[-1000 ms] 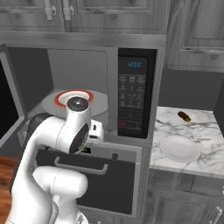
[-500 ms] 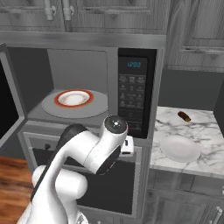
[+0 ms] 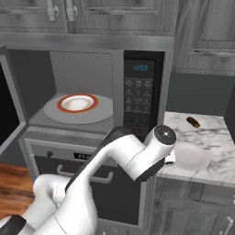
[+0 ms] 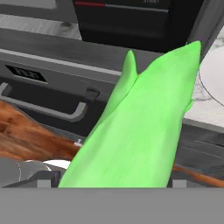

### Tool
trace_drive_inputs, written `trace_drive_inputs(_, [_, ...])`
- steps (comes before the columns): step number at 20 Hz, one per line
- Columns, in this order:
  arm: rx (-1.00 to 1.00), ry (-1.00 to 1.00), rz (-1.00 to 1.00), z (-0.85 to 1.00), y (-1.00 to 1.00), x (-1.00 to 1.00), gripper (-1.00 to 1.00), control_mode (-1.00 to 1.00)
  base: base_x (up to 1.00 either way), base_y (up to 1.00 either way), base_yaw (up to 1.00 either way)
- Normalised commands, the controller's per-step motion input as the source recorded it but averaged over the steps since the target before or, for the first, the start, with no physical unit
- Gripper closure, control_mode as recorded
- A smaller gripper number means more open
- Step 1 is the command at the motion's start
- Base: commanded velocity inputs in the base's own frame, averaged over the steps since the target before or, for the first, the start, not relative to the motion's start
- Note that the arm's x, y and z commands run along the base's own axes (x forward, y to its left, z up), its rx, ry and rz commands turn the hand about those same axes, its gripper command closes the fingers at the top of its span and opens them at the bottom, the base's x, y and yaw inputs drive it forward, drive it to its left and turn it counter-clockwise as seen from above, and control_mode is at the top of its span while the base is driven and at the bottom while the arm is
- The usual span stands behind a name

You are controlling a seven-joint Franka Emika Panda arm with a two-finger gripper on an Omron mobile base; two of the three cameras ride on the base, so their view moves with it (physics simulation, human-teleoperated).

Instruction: Pick the corn from the microwave and place it on plate located on the counter.

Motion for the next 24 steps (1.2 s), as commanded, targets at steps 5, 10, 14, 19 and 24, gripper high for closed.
trace_drive_inputs(5, [0.05,0.00,0.25,-0.15,-0.98,0.56,1.00,-1.00,0.00,0.00,0.00])
trace_drive_inputs(10, [0.04,0.00,0.25,-0.27,-0.72,0.73,1.00,-1.00,0.00,0.00,0.00])
trace_drive_inputs(14, [0.01,0.00,0.18,-0.52,-0.34,0.39,1.00,-1.00,0.00,0.00,0.00])
trace_drive_inputs(19, [0.00,-0.01,0.00,-0.56,-0.08,0.02,1.00,-1.00,0.00,0.00,0.00])
trace_drive_inputs(24, [0.05,-0.01,0.00,-0.02,-0.31,0.34,1.00,-1.00,0.00,0.00,0.00])
